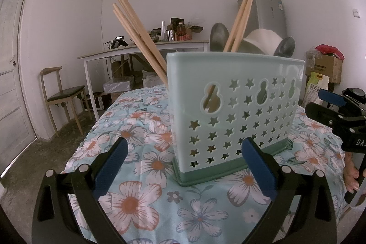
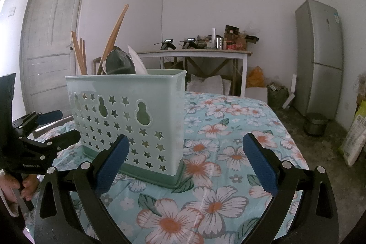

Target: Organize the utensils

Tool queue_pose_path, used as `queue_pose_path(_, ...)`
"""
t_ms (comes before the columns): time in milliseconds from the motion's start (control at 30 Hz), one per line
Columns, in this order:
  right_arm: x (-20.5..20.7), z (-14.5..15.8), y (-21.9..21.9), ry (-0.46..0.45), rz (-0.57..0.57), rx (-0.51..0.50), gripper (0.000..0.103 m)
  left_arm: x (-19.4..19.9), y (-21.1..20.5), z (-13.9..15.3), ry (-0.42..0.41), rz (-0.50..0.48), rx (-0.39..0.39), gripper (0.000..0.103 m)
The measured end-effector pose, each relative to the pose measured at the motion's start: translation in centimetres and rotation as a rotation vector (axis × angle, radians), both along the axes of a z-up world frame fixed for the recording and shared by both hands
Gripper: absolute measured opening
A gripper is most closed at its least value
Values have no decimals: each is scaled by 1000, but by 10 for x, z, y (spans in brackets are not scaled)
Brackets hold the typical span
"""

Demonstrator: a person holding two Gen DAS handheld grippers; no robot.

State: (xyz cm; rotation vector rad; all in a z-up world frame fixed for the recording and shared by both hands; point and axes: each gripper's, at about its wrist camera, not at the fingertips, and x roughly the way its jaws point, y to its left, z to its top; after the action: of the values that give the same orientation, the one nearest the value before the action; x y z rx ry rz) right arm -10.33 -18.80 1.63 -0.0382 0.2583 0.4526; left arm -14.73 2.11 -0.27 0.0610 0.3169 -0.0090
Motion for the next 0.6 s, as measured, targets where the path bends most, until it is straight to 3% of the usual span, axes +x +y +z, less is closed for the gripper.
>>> queue_pose_path(600, 0, 0, 0, 0, 1, -1, 95, 0, 0, 0, 0, 0, 0, 98)
